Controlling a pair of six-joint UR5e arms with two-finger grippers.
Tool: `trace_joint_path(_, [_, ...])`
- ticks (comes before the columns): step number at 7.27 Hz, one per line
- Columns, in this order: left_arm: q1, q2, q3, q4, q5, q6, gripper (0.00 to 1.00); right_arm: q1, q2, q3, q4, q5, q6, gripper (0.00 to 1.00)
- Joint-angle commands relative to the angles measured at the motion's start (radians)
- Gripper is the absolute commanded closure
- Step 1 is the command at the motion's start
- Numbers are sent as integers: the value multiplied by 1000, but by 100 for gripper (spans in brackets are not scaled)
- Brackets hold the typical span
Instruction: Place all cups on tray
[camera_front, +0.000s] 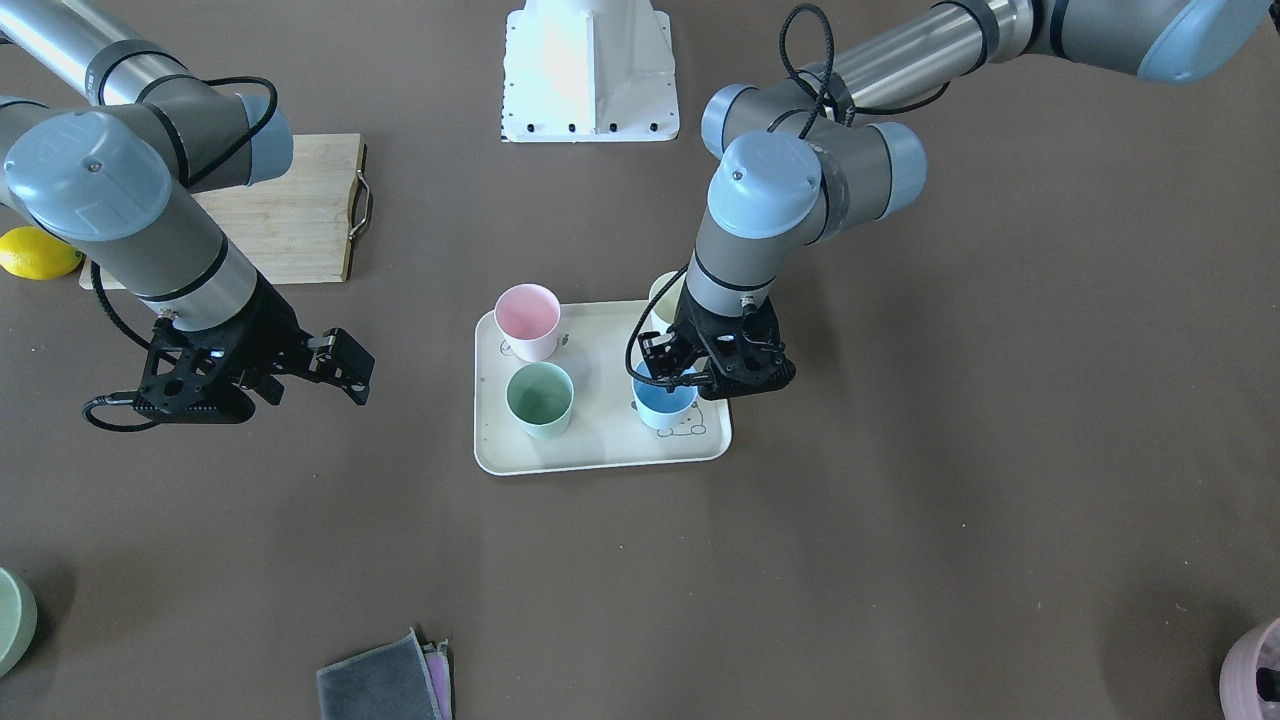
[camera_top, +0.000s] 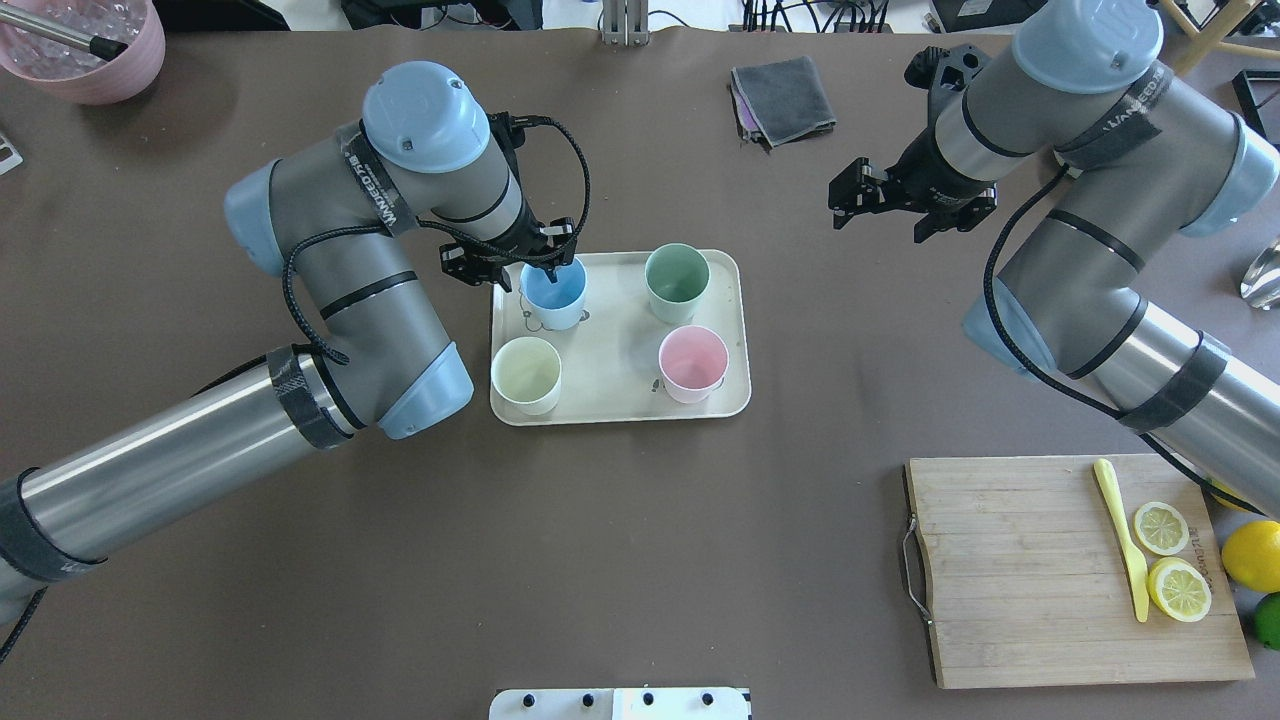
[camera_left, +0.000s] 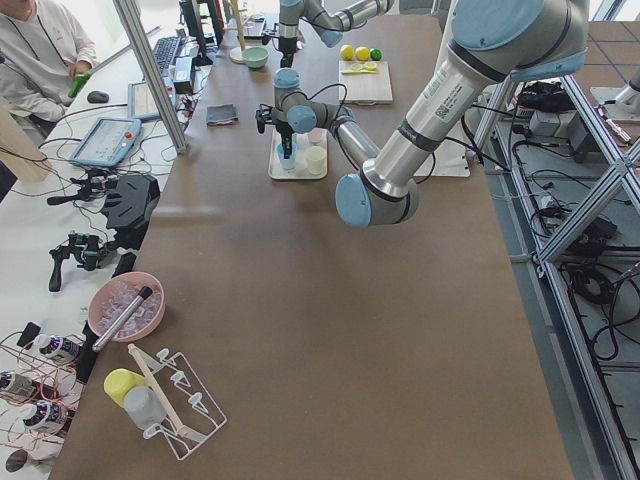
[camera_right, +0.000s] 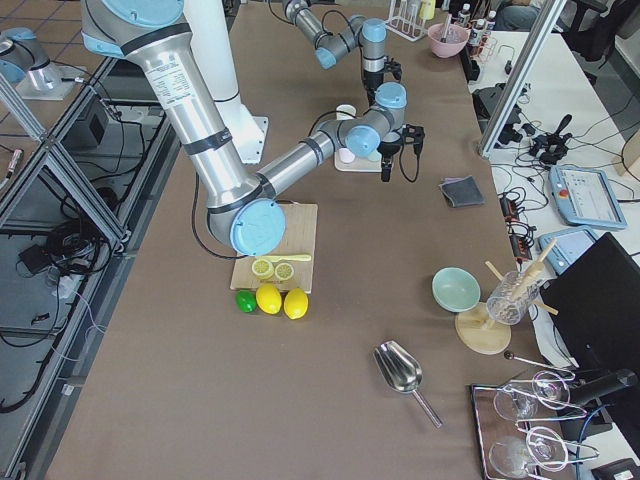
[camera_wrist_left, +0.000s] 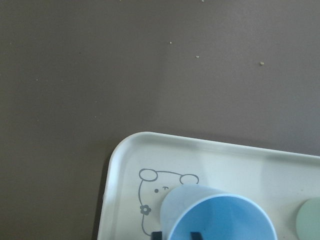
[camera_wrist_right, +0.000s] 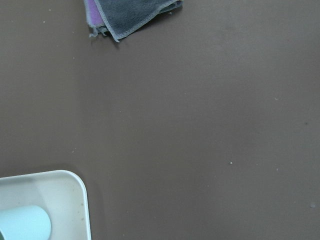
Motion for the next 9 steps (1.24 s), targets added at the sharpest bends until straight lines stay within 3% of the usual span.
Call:
trace_joint_path(1, [-83,66,-105,12,-19,94,1,65,-24,5,-1,44,-61,0])
trace_joint_path(3, [-239,265,-239,15,-123,351,1,174,-65,-9,-54,69,-291,0])
trace_joint_path(5, [-356,469,-331,35,-137,651,1,301,-99,-7,-188,81,-582,0])
trace_joint_path(7, [-532,654,-345,31,-143,1030,1,445,-176,-26,-209,167,-811,0])
trace_joint_path(9, [-747,809,-333,31,-269,1387,1,556,-271,-27,-242,169,-1046,0])
